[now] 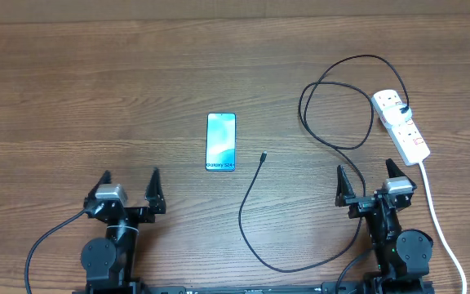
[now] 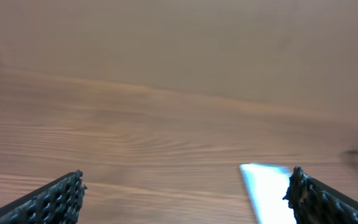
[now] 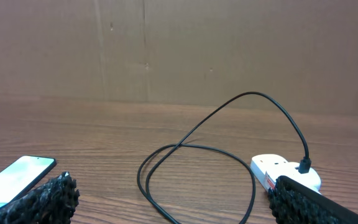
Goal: Plug charger to phone and switch on socket
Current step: 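Raise the left arm and move the left gripper over the phone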
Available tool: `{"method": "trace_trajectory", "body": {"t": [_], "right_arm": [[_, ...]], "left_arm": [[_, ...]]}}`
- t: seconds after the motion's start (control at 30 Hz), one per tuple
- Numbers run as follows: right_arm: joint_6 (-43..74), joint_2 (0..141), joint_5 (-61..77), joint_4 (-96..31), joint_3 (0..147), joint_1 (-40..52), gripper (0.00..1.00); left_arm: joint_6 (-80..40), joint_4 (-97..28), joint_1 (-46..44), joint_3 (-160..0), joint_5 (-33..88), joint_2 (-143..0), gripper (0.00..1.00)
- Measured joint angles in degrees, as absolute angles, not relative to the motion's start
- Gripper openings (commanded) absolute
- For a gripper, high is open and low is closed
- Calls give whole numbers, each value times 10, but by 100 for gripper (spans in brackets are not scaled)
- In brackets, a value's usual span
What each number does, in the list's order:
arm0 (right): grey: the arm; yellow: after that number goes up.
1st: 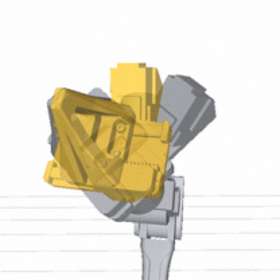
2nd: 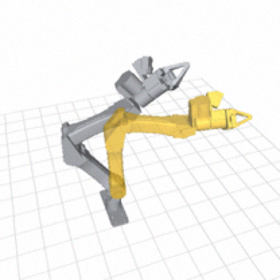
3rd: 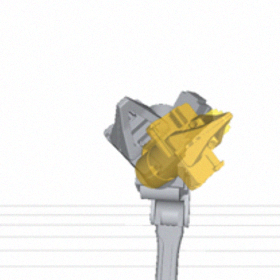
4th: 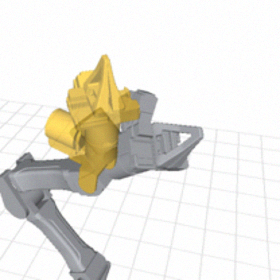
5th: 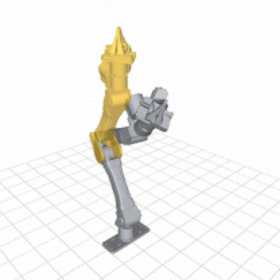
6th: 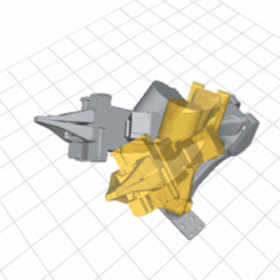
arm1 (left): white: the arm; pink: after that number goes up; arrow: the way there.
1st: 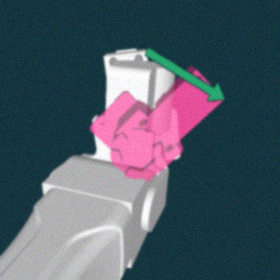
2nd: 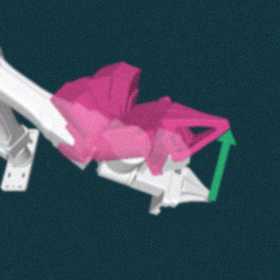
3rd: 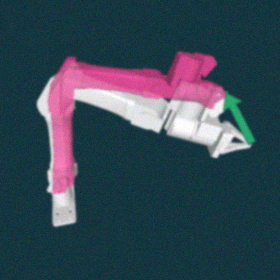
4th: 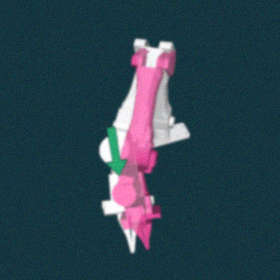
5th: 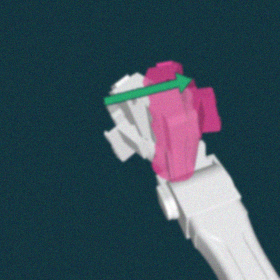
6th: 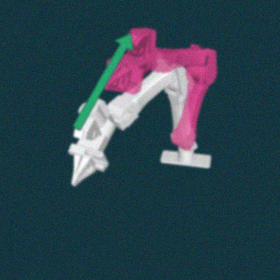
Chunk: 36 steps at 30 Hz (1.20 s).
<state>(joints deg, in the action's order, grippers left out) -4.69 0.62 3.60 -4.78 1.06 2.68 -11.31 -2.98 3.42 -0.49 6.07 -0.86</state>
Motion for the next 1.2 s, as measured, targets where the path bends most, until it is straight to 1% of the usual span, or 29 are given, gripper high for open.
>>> {"method": "trace_trajectory", "body": {"t": [0.17, 0.27, 0.4, 0.47, 0.53, 0.6, 0.67, 0.77, 0.87, 0.93, 1.07, 1.13, 1.2], "right_arm": [[-47, 6, 36, -48, 11, 27, 100], [-47, 6, 36, -48, 11, 27, 100], [-47, 6, 36, -48, 11, 27, 100], [-47, 6, 36, -48, 11, 27, 100], [-47, 6, 36, -48, 11, 27, 100], [-47, 6, 36, -48, 11, 27, 100], [-47, 6, 36, -48, 11, 27, 100], [-47, 6, 36, -48, 11, 27, 100], [-47, 6, 36, -47, 11, 27, 100], [-47, 6, 36, -47, 11, 27, 100], [-47, 6, 36, -48, 11, 27, 100], [-47, 6, 36, -48, 11, 27, 100], [-47, 6, 36, -48, 11, 27, 100]], "left_arm": [[-255, 12, 34, -5, 136, -9, 100], [-291, 83, 34, -4, 150, -9, 100], [-317, 235, 34, -5, 152, -8, 99], [-323, 285, 34, -7, 138, -8, 100], [-327, 295, 34, -18, 116, -8, 100], [-322, 279, 34, -42, 96, -9, 100], [-300, 243, 34, -84, 82, -11, 100], [-257, 132, 34, -188, 71, -35, 100], [-216, -55, 34, -343, 57, -107, 100], [-194, -186, 34, -450, 53, -175, 100], [-165, -453, 34, -689, 49, -361, 100], [-159, -547, 34, -791, 54, -455, 100], [-158, -604, 34, -860, 71, -526, 100]]}}
